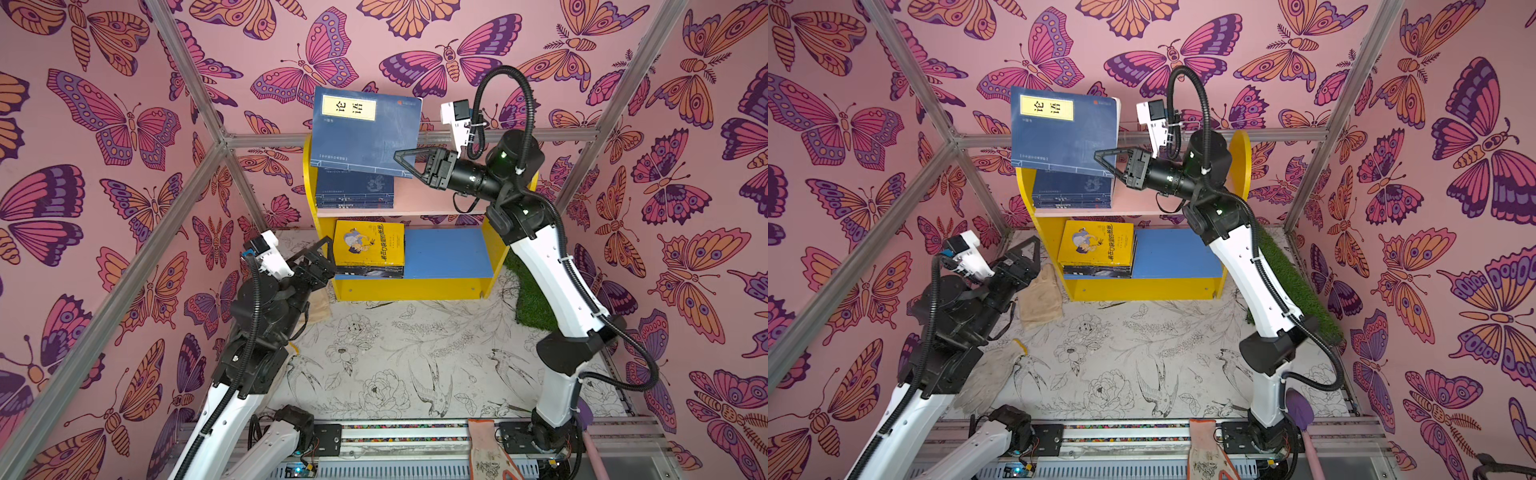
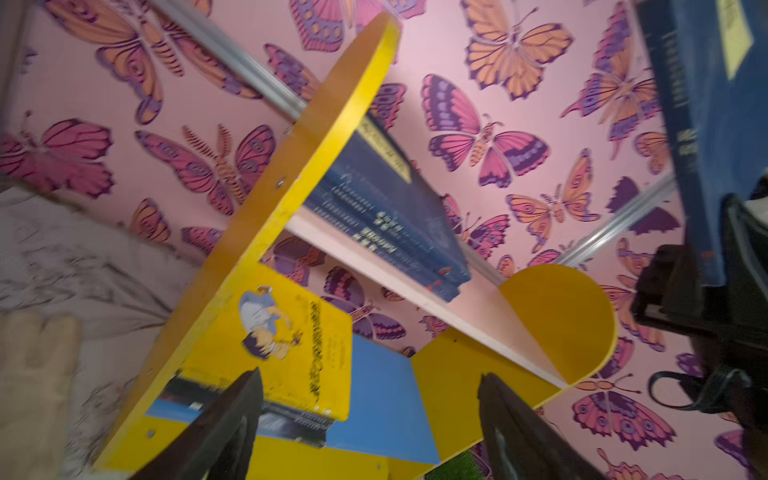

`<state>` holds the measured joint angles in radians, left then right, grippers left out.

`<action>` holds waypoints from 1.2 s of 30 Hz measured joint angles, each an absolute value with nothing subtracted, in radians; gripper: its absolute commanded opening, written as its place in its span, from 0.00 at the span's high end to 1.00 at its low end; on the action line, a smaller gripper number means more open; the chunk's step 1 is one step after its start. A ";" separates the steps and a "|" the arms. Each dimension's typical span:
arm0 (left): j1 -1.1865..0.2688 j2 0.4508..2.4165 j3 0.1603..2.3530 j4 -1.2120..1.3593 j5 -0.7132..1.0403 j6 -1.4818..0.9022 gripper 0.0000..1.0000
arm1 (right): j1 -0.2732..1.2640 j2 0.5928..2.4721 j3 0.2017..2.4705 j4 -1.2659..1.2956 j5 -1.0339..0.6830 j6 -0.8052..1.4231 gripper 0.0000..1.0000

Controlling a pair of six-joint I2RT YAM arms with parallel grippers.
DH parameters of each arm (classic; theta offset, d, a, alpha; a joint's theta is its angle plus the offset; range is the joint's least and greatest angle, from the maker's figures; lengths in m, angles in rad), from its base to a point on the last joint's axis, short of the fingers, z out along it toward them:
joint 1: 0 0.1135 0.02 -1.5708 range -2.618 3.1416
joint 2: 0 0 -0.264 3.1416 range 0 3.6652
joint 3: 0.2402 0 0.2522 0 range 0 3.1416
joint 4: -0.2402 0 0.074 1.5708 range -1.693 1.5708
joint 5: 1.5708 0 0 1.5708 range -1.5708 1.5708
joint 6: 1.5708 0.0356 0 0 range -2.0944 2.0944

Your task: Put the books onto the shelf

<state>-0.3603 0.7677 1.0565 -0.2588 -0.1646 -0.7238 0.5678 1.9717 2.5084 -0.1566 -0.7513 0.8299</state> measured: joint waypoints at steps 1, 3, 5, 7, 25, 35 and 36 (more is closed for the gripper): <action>-0.360 0.764 1.042 -0.293 -0.181 -0.732 0.18 | 0.564 2.000 2.535 -0.171 -0.751 0.839 1.00; -0.363 0.754 0.994 -0.345 -0.192 -0.755 0.16 | 0.559 2.046 2.556 -0.194 -0.749 0.860 1.00; -0.369 0.753 0.945 -0.398 -0.196 -0.780 0.16 | 0.557 2.081 2.557 -0.212 -0.746 0.871 1.00; -0.377 0.760 0.904 -0.442 -0.196 -0.804 0.16 | 0.556 2.109 2.557 -0.246 -0.737 0.875 1.00; -0.433 0.805 0.871 -0.495 -0.191 -0.873 0.16 | 0.556 2.174 2.590 -0.326 -0.718 0.865 0.97; -0.467 0.834 0.871 -0.495 -0.187 -0.900 0.16 | 0.556 2.193 2.646 -0.376 -0.619 0.772 0.43; -0.468 0.835 0.871 -0.495 -0.187 -0.902 0.16 | 0.557 2.191 2.646 -0.383 -0.603 0.754 0.41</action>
